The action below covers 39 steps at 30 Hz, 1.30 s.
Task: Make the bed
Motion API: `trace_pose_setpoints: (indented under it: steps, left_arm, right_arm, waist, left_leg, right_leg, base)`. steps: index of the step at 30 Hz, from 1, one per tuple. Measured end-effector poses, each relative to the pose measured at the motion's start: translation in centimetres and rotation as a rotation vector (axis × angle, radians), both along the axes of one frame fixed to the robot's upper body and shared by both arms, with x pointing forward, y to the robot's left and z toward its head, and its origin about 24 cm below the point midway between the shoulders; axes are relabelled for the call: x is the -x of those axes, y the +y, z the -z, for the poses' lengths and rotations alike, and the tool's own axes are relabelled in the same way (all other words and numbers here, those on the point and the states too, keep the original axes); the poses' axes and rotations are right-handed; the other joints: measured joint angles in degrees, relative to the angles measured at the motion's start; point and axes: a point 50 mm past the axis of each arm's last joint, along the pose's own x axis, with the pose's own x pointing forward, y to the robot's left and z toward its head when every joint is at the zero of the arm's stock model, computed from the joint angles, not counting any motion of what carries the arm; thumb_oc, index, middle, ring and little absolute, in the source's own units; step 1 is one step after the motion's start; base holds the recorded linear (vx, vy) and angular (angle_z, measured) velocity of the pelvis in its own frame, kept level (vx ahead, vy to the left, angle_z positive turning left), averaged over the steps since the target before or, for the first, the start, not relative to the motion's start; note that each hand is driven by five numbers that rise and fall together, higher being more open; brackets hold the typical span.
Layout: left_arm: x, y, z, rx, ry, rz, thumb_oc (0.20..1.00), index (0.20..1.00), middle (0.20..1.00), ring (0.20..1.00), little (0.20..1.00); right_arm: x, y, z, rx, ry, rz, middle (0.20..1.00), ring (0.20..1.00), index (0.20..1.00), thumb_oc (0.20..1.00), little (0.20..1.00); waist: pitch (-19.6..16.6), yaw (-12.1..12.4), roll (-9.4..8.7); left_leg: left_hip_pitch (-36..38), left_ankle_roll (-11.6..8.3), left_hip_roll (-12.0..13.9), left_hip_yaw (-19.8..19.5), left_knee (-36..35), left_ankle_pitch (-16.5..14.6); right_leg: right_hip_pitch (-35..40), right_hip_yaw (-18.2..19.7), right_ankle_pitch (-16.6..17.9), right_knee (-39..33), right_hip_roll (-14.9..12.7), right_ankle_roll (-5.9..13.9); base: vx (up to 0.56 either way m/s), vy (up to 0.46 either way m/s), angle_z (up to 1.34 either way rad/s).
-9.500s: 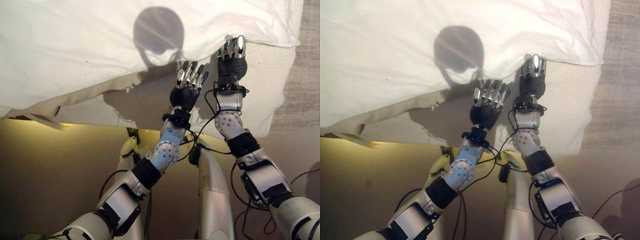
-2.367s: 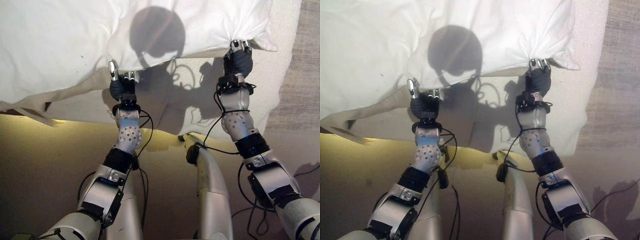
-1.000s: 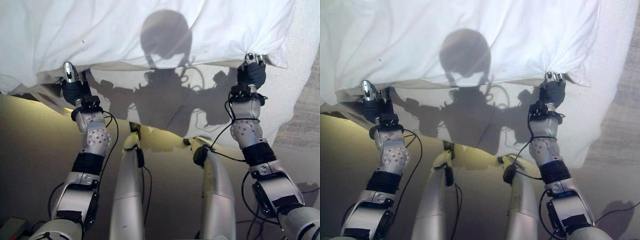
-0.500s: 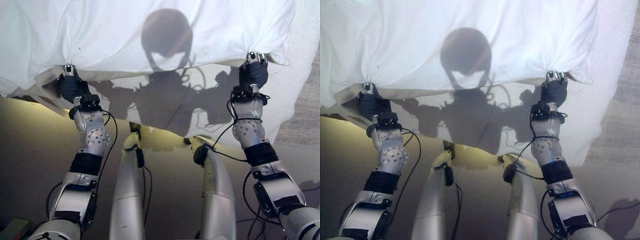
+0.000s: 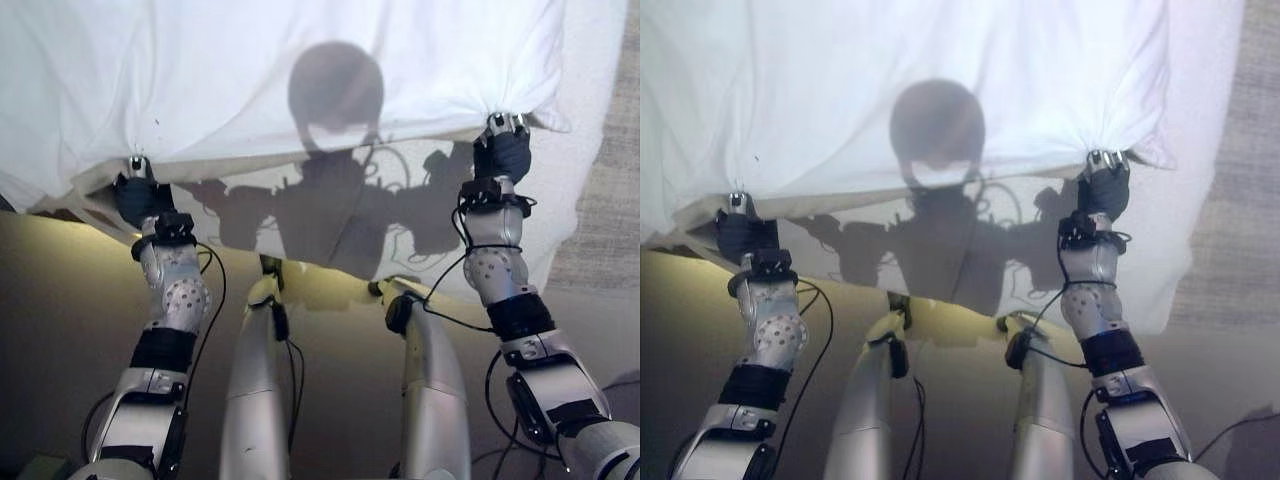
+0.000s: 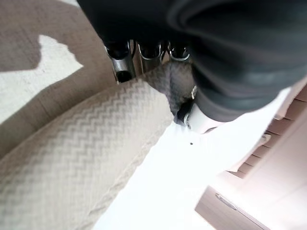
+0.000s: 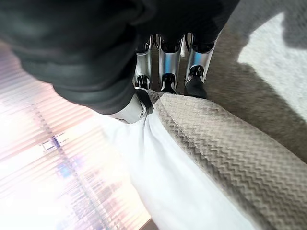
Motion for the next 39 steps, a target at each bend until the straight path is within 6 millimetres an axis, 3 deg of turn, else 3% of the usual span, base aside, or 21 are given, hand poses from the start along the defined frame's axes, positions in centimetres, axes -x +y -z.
trace_pose_setpoints:
  steps: [2,5,8,15,17,18,19,20,21,23,24,25,27,28,31,33,34,35,36,37,39]
  left_arm:
    - [0.7,0.4,0.5,0.003,0.005,-0.008,0.200,0.200,0.200,0.200,0.200]
    - [0.9,0.1,0.1,-0.027,-0.013,-0.013,0.200,0.200,0.200,0.200,0.200]
    - [0.8,-0.8,0.0,-0.082,0.003,0.012,0.200,0.200,0.200,0.200,0.200]
    - [1.0,-1.1,-0.7,-0.253,0.024,0.034,0.200,0.200,0.200,0.200,0.200]
    - [1.0,-1.1,-0.8,-0.297,0.027,0.053,0.200,0.200,0.200,0.200,0.200]
    - [1.2,-1.1,-0.2,-0.310,0.048,0.069,0.200,0.200,0.200,0.200,0.200]
    - [1.3,-1.1,-0.1,-0.311,0.050,0.073,0.200,0.200,0.200,0.200,0.200]
    - [1.6,-0.8,0.2,-0.311,0.055,0.065,0.200,0.200,0.200,0.200,0.200]
    - [2.1,-0.3,0.1,-0.320,0.050,0.053,0.200,0.200,0.200,0.200,0.200]
    - [2.7,0.1,0.0,-0.330,0.039,0.045,0.200,0.200,0.200,0.200,0.200]
    - [2.9,0.4,0.2,-0.327,0.047,0.038,0.200,0.200,0.200,0.200,0.200]
    - [3.0,0.5,0.3,-0.325,0.051,0.034,0.200,0.200,0.200,0.200,0.200]
    - [3.4,0.9,0.8,-0.310,0.063,0.021,0.200,0.200,0.200,0.200,0.200]
    - [3.3,0.6,1.3,-0.280,0.066,0.028,0.200,0.200,0.200,0.200,0.200]
    - [3.6,0.9,1.8,-0.277,0.082,0.024,0.200,0.200,0.200,0.200,0.200]
    - [3.8,1.1,2.0,-0.271,0.090,0.016,0.200,0.200,0.200,0.200,0.200]
    - [3.9,1.1,1.9,-0.275,0.087,0.017,0.200,0.200,0.200,0.200,0.200]
    - [3.9,1.0,1.7,-0.276,0.078,0.018,0.200,0.200,0.200,0.200,0.200]
    - [3.9,0.9,1.5,-0.279,0.066,0.018,0.200,0.200,0.200,0.200,0.200]
    - [3.8,0.9,1.6,-0.280,0.070,0.017,0.200,0.200,0.200,0.200,0.200]
    - [3.9,0.4,2.1,-0.266,0.077,0.032,0.200,0.200,0.200,0.200,0.200]
  right_arm:
    - [0.1,0.2,0.0,0.017,-0.002,-0.012,0.200,0.200,0.200,0.200,0.200]
    - [0.8,-0.5,0.8,0.035,0.011,0.002,0.200,0.200,0.200,0.200,0.200]
    - [1.7,-1.8,2.0,0.024,0.036,0.038,0.200,0.200,0.200,0.200,0.200]
    - [2.8,-3.2,2.9,0.048,0.065,0.086,0.200,0.200,0.200,0.200,0.200]
    - [3.0,-3.5,3.2,0.049,0.071,0.098,0.200,0.200,0.200,0.200,0.200]
    - [3.2,-3.7,3.4,0.063,0.079,0.100,0.200,0.200,0.200,0.200,0.200]
    - [3.3,-3.8,3.7,0.063,0.087,0.099,0.200,0.200,0.200,0.200,0.200]
    - [3.8,-3.5,4.1,0.066,0.087,0.083,0.200,0.200,0.200,0.200,0.200]
    - [3.8,-3.2,4.0,0.071,0.078,0.066,0.200,0.200,0.200,0.200,0.200]
    - [4.1,-3.1,3.8,0.090,0.053,0.044,0.200,0.200,0.200,0.200,0.200]
    - [4.0,-2.9,3.8,0.097,0.049,0.029,0.200,0.200,0.200,0.200,0.200]
    - [3.9,-2.8,3.8,0.101,0.048,0.021,0.200,0.200,0.200,0.200,0.200]
    - [3.3,-2.4,4.1,0.098,0.068,0.000,0.200,0.200,0.200,0.200,0.200]
    - [3.2,-2.4,4.4,0.095,0.080,-0.001,0.200,0.200,0.200,0.200,0.200]
    - [3.0,-2.2,4.1,0.104,0.073,-0.012,0.200,0.200,0.200,0.200,0.200]
    - [2.7,-2.0,3.3,0.144,0.059,-0.024,0.200,0.200,0.200,0.200,0.200]
    - [2.7,-2.3,2.8,0.169,0.047,-0.019,0.200,0.200,0.200,0.200,0.200]
    - [2.8,-2.4,2.8,0.174,0.045,-0.018,0.200,0.200,0.200,0.200,0.200]
    - [2.8,-2.7,2.8,0.170,0.045,-0.009,0.200,0.200,0.200,0.200,0.200]
    - [2.8,-2.7,3.0,0.167,0.058,-0.009,0.200,0.200,0.200,0.200,0.200]
    - [3.1,-3.2,4.1,0.164,0.098,0.010,0.200,0.200,0.200,0.200,0.200]
  waist:
    - [-0.04,1.28,-0.07]
    - [-0.15,-0.55,0.54]
    - [-0.04,-0.24,0.73]
    - [0.05,-2.02,2.04]
    - [0.18,-2.47,2.28]
    - [0.08,-3.80,4.38]
    - [0.05,-3.72,4.49]
    - [-0.11,-2.64,4.74]
    - [-0.05,-2.20,4.81]
    - [-0.16,-0.57,4.40]
    - [-0.16,0.98,3.96]
    - [-0.05,1.55,3.78]
    - [0.11,1.77,3.54]
    - [0.13,2.98,3.49]
    - [0.12,4.27,3.39]
    - [-0.16,7.13,2.04]
    - [-0.18,7.08,2.17]
    - [-0.07,5.55,1.84]
    - [-0.04,3.26,1.86]
    - [-0.05,2.65,1.92]
    - [-0.08,2.59,2.27]
  left_leg:
    - [2.07,-1.84,-1.19,-6.19,-0.08,-1.80]
    - [3.83,-0.16,1.17,-1.40,-4.60,-0.42]
    - [4.42,-1.03,-1.13,-1.10,-4.78,1.10]
    - [3.74,4.99,-7.91,1.53,3.61,-4.26]
    - [3.74,7.16,-10.09,2.97,6.17,-5.75]
    - [4.15,8.49,-9.99,2.64,7.15,-6.66]
    - [4.95,9.42,-11.08,4.14,7.66,-7.44]
    - [5.73,11.58,-9.41,6.07,7.31,-7.62]
    - [6.15,12.07,-8.35,7.97,6.57,-7.25]
    - [7.64,12.86,-7.28,11.50,2.08,-5.25]
    - [8.16,13.39,-7.65,13.97,0.91,-4.97]
    - [8.53,13.69,-7.81,15.27,0.22,-4.73]
    - [9.44,13.72,-7.84,17.13,-1.20,-4.21]
    - [10.17,13.21,-7.99,16.35,-1.60,-3.82]
    - [11.20,11.59,-7.76,12.67,-0.73,-3.67]
    - [9.81,7.54,-8.85,3.40,2.36,-4.12]
    - [9.20,4.90,-9.44,-0.62,1.15,-3.52]
    - [8.43,1.26,-10.03,-1.16,0.57,-2.95]
    - [5.40,1.80,-6.95,-1.62,7.54,-6.05]
    - [4.86,0.65,-4.74,-3.00,9.41,-6.88]
    - [11.33,1.77,2.36,-6.05,2.00,-4.20]
  right_leg:
    - [1.54,1.97,-0.16,-0.39,0.67,-0.19]
    - [2.71,0.50,0.43,-1.37,-1.65,0.48]
    - [3.36,0.52,0.66,-1.26,-4.29,0.57]
    - [6.47,3.33,2.96,-2.76,-11.64,3.67]
    - [7.68,3.09,5.87,-2.93,-12.79,3.83]
    - [7.57,4.62,9.37,-0.66,-13.96,4.28]
    - [7.60,4.15,12.75,-0.58,-14.04,3.58]
    - [5.36,4.39,8.73,7.10,-13.51,6.30]
    - [4.29,2.49,6.13,12.22,-12.92,6.31]
    - [4.74,-5.23,-0.03,18.87,-9.73,3.24]
    - [7.54,-10.09,-1.80,18.42,-6.36,3.37]
    - [8.48,-10.91,-4.72,16.64,-4.00,2.94]
    - [10.89,-10.39,-7.40,8.65,-1.53,-1.48]
    - [12.63,-10.01,-6.97,4.94,0.58,-6.47]
    - [13.24,-5.47,-4.87,2.40,3.39,-7.17]
    - [12.39,-3.44,-4.43,3.28,3.91,-7.81]
    - [11.75,-3.75,-4.15,3.86,2.44,-8.30]
    - [11.32,-6.02,-3.91,4.16,-0.25,-8.50]
    - [10.61,-6.46,-3.23,4.76,-2.00,-7.87]
    - [10.44,-6.25,-3.24,5.38,-2.26,-7.77]
    - [9.34,-3.82,-4.40,8.92,-4.34,-6.00]
  base:
    - [-0.01,0.166,-0.32]
    - [-0.04,0.349,0.37]
    - [-0.04,0.300,0.30]
    - [0.00,0.442,0.19]
    - [-0.03,0.456,0.18]
    - [-0.07,0.311,0.19]
    - [-0.14,0.604,-0.19]
    - [-0.09,0.400,-0.40]
    - [-0.07,0.380,-0.58]
    - [-0.02,0.187,-0.53]
    - [-0.04,0.113,-0.64]
    - [-0.08,0.019,-0.81]
    - [-0.15,0.030,-0.72]
    - [-0.14,0.046,-0.61]
    - [-0.12,0.084,-0.58]
    - [-0.14,0.126,-0.72]
    - [-0.08,0.285,-0.09]
    - [-0.08,0.393,0.55]
    - [-0.07,0.386,0.72]
    - [-0.08,0.387,0.59]
    - [-0.07,0.629,0.14]
